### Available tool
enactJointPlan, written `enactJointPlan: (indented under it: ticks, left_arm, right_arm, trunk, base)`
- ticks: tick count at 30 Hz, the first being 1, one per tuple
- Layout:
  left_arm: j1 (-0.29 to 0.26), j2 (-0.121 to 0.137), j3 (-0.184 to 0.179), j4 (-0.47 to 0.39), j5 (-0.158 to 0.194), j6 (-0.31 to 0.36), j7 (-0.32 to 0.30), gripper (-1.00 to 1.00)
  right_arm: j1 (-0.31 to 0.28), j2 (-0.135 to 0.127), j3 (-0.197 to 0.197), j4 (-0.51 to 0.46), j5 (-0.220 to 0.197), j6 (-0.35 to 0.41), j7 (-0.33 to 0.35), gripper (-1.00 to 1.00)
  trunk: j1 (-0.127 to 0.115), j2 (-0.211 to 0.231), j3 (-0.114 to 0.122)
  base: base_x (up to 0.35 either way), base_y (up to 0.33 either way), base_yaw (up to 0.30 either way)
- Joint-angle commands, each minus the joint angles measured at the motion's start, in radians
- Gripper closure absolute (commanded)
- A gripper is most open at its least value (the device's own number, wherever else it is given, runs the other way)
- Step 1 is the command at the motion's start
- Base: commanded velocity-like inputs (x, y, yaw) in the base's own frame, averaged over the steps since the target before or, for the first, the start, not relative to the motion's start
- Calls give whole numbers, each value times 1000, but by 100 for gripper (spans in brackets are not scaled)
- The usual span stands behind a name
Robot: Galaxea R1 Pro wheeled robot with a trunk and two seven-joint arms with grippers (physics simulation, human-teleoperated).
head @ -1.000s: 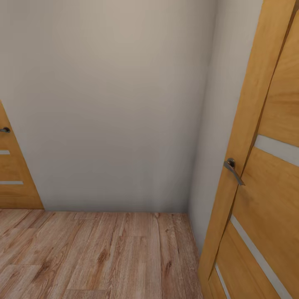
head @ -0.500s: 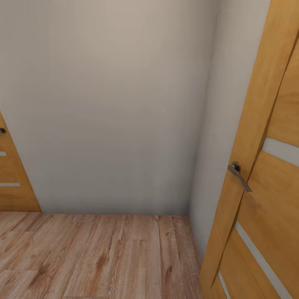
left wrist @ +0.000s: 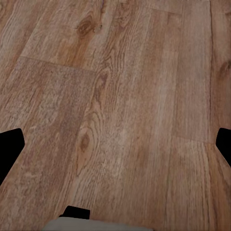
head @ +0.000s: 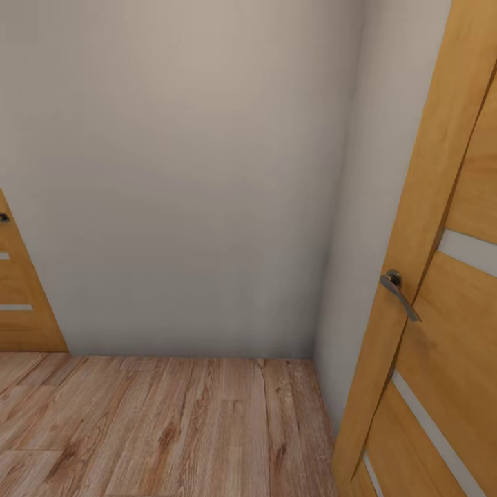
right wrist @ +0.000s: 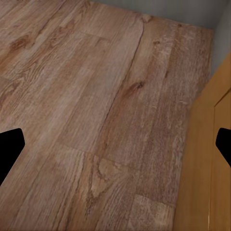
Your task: Move the two storage containers from the living room to the garage. In the garage, place one container on the floor and stack the other container on top of it (either order is fine).
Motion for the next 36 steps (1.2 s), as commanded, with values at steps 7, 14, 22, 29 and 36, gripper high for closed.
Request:
enactJointPlan:
  ticks: [7,14,22,29,36]
  left_arm:
    - [0,0,0,0,-1,-3,4,-100]
    - [0,1,0,0,-1,-3,4,-100]
    - [0,-1,0,0,-1,-3,5,-100]
    - [0,-1,0,0,-1,-3,5,-100]
    - [0,0,0,0,1,-3,9,-100]
  right_arm:
    - [1,0,3,-2,-1,-1,-1,-100]
    - [1,0,3,-2,-1,-1,-1,-100]
    - [1,0,3,-2,-1,-2,0,-100]
    - [1,0,3,-2,-1,-3,1,-100]
    - [-2,7,5,0,-1,-1,2,-100]
  trunk:
    - [0,0,-1]
    - [0,0,-1]
    - [0,0,-1]
    - [0,0,-1]
    - [0,0,-1]
  base:
    - [0,0,0]
    - [17,33,0]
    - [6,10,0]
    - [0,0,0]
    - [0,0,0]
